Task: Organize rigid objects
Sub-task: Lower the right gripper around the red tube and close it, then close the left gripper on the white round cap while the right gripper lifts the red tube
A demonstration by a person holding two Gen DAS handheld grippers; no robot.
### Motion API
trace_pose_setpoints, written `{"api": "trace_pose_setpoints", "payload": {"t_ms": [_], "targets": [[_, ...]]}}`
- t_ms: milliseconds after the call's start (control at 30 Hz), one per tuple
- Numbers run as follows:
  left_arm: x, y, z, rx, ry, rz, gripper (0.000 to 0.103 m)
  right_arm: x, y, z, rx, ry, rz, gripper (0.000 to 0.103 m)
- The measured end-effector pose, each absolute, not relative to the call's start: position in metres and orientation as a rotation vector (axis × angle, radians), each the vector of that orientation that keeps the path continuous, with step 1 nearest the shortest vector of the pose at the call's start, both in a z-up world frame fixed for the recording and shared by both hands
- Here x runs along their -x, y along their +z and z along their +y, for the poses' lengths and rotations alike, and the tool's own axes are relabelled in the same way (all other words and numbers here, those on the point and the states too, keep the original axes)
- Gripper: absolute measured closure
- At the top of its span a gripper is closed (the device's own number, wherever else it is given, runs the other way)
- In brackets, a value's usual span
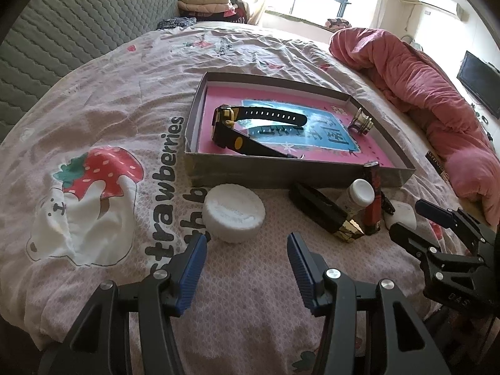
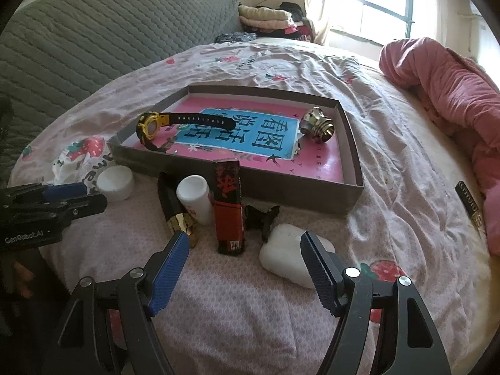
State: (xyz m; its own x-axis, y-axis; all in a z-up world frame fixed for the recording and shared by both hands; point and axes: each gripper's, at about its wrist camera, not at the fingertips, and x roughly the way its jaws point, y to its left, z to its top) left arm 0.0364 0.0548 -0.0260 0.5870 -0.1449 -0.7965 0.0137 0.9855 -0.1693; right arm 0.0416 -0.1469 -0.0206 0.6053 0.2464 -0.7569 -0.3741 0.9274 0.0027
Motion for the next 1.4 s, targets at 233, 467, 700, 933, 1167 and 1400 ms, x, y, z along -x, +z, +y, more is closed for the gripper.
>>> {"api": "trace_pose_setpoints", "payload": {"t_ms": [233,467,700,933,1167,1400], "targets": [[-0.042,-0.031,0.057,0.166,-0.095,0.949,0.050,-0.050,-0.029,-0.137,0.186,0.392,0.859,0.041],[-0.048,-0.035,0.059,0.169,-0.093,0.957,0.050,-0.059,-0.035,-0.134,0.169,0.418,0.872,0.055],[-0.054,-0.041,0.060,0.172,-0.087,0.965,0.050,-0.068,-0.040,-0.133,0.166,0.423,0.877,0.066],[-0.057,-0.044,0.061,0.163,-0.081,0.961,0.050,-0.074,-0.043,-0.133,0.157,0.429,0.877,0.066],[-0.062,-0.046,0.060,0.145,-0.072,0.957,0.050,-0.077,-0.043,-0.129,0.173,0.440,0.859,0.067],[-0.065,-0.048,0.061,0.138,-0.064,0.949,0.050,-0.078,-0.041,-0.128,0.166,0.457,0.851,0.081]]}}
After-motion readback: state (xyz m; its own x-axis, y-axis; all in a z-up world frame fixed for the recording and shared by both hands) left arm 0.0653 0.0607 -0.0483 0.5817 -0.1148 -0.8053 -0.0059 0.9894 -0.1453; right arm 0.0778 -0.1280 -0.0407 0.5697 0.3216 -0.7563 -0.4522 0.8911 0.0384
